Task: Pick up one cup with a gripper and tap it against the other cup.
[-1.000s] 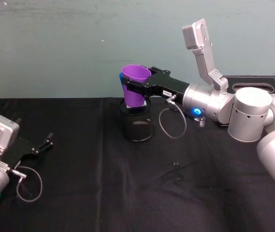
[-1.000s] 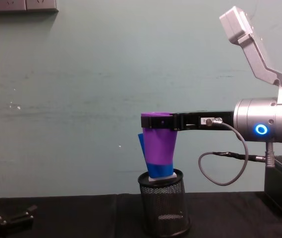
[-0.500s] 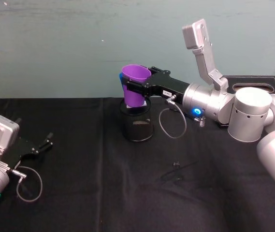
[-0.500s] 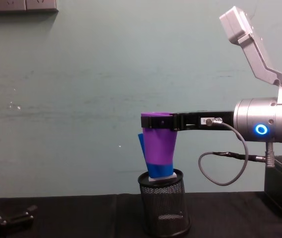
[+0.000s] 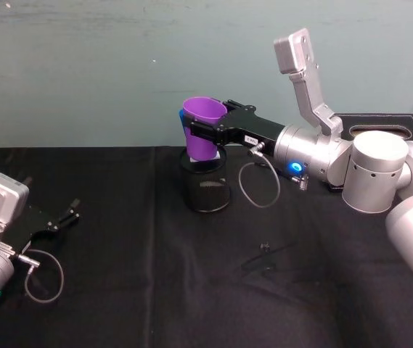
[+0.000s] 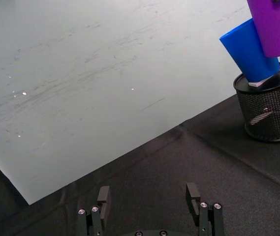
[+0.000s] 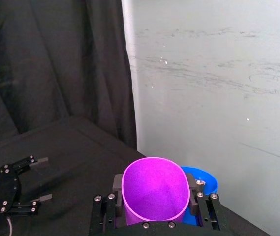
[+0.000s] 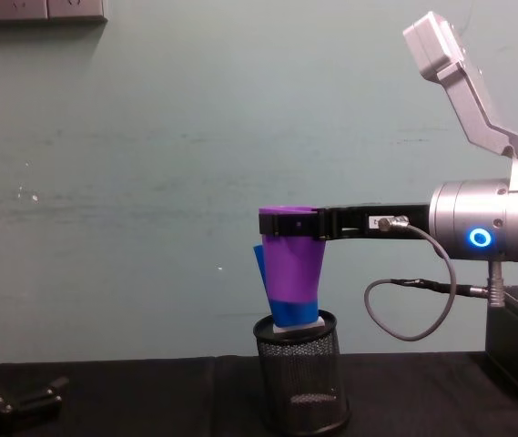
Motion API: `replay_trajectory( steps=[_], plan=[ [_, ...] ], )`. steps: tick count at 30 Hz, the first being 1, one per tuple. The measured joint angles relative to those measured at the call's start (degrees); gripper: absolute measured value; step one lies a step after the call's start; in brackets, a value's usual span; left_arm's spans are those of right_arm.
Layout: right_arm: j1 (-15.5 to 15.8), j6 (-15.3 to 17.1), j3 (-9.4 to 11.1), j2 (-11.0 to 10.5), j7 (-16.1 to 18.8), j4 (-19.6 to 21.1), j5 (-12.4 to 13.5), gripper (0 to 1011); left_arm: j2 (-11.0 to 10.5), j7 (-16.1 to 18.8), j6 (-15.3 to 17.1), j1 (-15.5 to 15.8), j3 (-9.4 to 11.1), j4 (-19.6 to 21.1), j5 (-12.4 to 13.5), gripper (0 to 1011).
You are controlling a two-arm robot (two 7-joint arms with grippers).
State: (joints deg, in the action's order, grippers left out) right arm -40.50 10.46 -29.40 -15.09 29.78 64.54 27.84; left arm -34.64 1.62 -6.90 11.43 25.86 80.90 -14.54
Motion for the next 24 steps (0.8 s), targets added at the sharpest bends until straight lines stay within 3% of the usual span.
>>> replay_trajectory(
  steps=[24],
  plan=[
    [0.0, 0.0, 0.0, 0.0, 0.0, 0.0, 0.0, 732, 0.0, 0.0, 0.0, 0.0, 0.0, 0.0, 0.0, 1000]
  ],
)
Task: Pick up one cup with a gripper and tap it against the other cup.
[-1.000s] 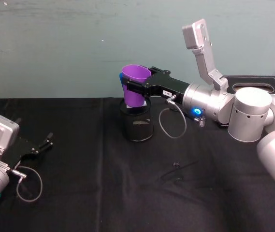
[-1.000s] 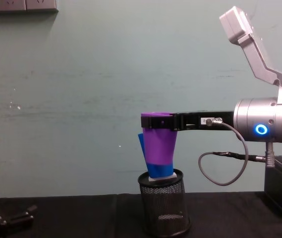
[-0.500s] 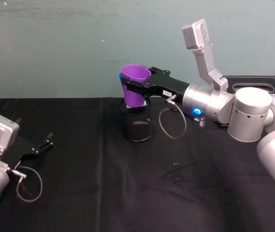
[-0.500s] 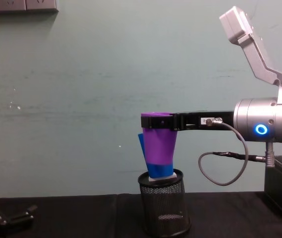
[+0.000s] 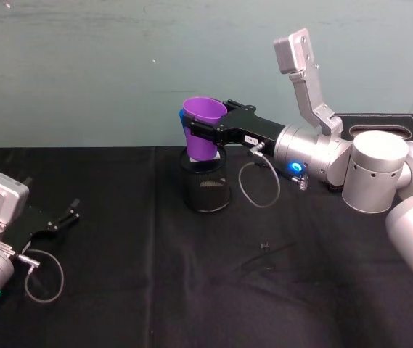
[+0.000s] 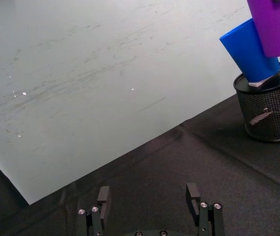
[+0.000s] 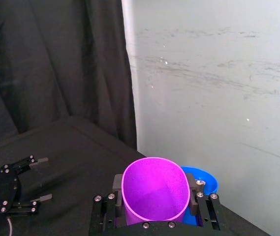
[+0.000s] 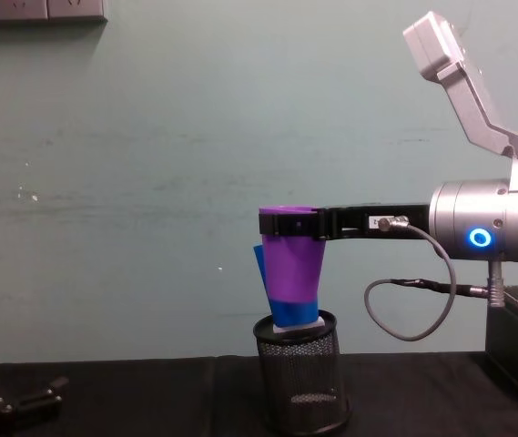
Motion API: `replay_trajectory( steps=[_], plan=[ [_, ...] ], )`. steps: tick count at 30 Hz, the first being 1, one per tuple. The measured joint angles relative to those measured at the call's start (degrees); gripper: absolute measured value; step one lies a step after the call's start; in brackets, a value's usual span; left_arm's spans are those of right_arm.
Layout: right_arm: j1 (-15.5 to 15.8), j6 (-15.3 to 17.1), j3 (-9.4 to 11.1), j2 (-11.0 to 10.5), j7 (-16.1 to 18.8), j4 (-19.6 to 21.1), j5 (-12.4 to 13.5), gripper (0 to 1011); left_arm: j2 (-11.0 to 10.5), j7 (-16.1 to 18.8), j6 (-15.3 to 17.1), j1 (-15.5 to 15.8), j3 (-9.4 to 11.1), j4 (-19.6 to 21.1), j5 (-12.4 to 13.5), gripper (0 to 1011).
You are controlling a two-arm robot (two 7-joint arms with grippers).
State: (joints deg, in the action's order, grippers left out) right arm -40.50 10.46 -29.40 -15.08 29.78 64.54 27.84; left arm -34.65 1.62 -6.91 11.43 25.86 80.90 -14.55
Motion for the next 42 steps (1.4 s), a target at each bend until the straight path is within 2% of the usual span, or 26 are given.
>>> replay_trajectory(
  steps=[42],
  plan=[
    [0.0, 0.0, 0.0, 0.0, 0.0, 0.0, 0.0, 732, 0.0, 0.0, 0.0, 0.0, 0.0, 0.0, 0.0, 1000]
  ],
)
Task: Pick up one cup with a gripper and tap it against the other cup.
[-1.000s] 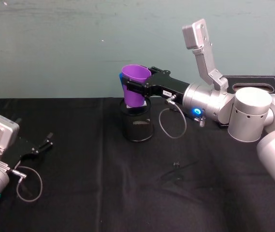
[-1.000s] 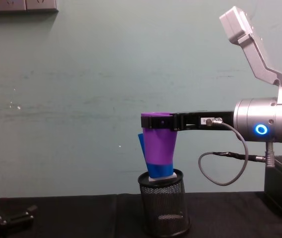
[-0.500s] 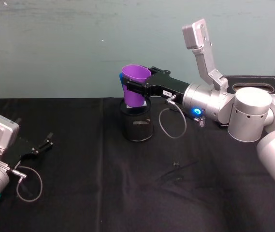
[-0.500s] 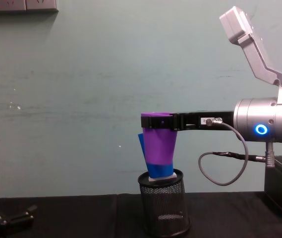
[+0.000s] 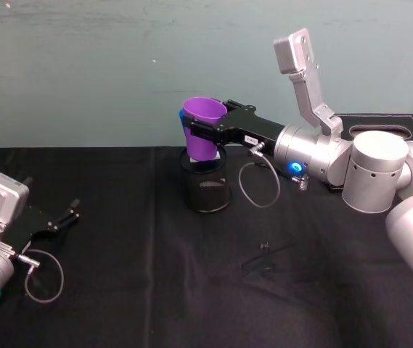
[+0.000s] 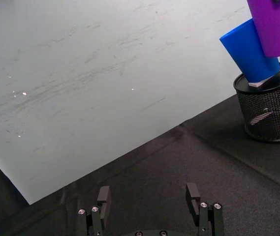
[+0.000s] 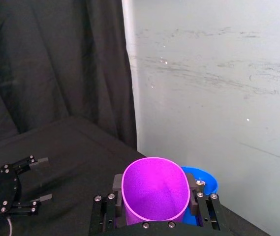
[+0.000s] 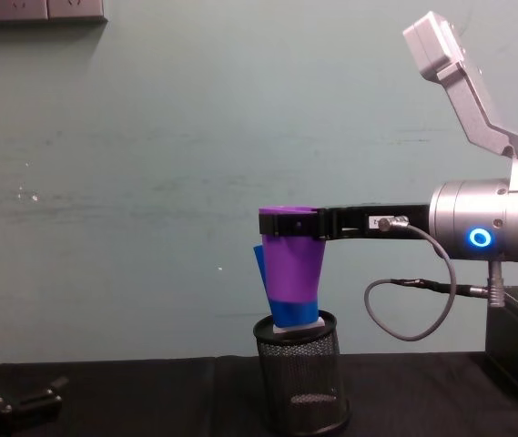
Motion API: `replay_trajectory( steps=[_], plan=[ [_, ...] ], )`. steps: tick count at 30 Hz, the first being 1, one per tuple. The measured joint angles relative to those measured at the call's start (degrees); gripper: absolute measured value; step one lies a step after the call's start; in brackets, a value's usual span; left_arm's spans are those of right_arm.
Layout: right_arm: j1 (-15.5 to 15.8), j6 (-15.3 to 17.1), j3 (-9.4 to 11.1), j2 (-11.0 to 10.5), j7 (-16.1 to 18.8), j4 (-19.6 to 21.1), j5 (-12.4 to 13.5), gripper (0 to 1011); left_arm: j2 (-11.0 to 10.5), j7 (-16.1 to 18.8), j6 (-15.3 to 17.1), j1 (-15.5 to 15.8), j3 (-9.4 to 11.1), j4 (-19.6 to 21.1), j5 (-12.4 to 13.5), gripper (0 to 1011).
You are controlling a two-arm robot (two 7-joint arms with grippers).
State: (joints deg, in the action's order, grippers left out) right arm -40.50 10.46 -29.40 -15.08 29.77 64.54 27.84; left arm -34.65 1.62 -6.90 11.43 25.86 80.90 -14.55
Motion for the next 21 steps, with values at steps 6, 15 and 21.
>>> replay_trajectory(
  steps=[6, 15, 21],
  plan=[
    [0.0, 0.0, -0.02, 0.0, 0.0, -0.02, 0.0, 732, 0.0, 0.0, 0.0, 0.0, 0.0, 0.0, 0.0, 1000],
    [1.76, -0.46, -0.61, -0.54, -0.35, 1.23, -0.62, 733, 0.0, 0.0, 0.0, 0.0, 0.0, 0.0, 0.0, 1000],
    [4.3, -0.57, -0.31, -1.7, -1.24, 4.83, -0.73, 733, 0.0, 0.0, 0.0, 0.0, 0.0, 0.0, 0.0, 1000]
  ],
)
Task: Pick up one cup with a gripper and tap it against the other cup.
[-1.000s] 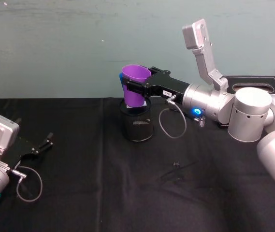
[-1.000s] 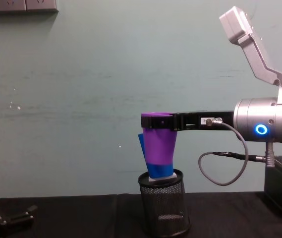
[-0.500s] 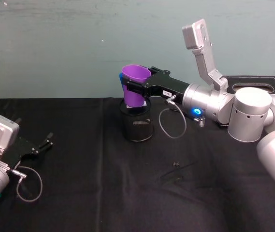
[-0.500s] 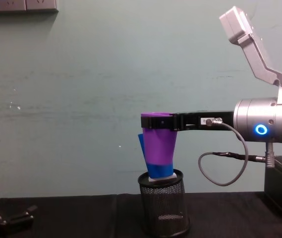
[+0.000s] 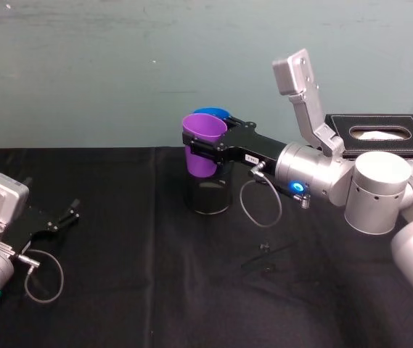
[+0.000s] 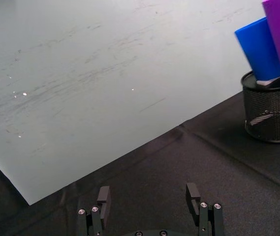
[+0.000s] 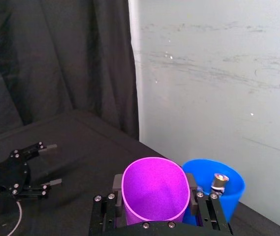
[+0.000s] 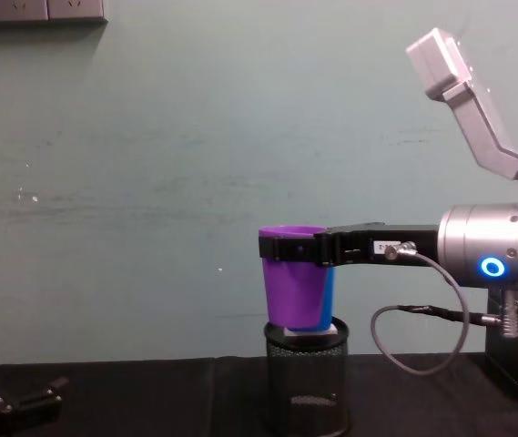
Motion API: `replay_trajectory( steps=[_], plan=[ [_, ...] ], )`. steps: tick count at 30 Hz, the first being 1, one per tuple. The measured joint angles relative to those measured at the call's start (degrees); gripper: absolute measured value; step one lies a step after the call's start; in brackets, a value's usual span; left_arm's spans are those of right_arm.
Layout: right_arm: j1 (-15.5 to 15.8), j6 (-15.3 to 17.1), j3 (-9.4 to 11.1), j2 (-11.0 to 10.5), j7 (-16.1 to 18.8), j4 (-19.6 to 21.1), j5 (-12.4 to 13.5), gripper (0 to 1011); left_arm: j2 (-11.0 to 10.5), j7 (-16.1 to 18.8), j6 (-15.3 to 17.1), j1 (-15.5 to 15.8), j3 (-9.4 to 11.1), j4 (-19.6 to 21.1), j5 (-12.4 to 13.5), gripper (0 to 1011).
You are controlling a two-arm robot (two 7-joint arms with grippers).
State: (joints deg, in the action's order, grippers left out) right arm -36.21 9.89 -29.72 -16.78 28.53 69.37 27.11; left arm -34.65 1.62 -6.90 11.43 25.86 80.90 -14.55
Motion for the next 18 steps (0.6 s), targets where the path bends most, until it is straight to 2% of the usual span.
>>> replay_trajectory(
  steps=[18],
  plan=[
    [6.2, 0.12, 1.24, -4.25, -0.38, 8.7, 1.58, 733, 0.0, 0.0, 0.0, 0.0, 0.0, 0.0, 0.0, 1000]
  ],
)
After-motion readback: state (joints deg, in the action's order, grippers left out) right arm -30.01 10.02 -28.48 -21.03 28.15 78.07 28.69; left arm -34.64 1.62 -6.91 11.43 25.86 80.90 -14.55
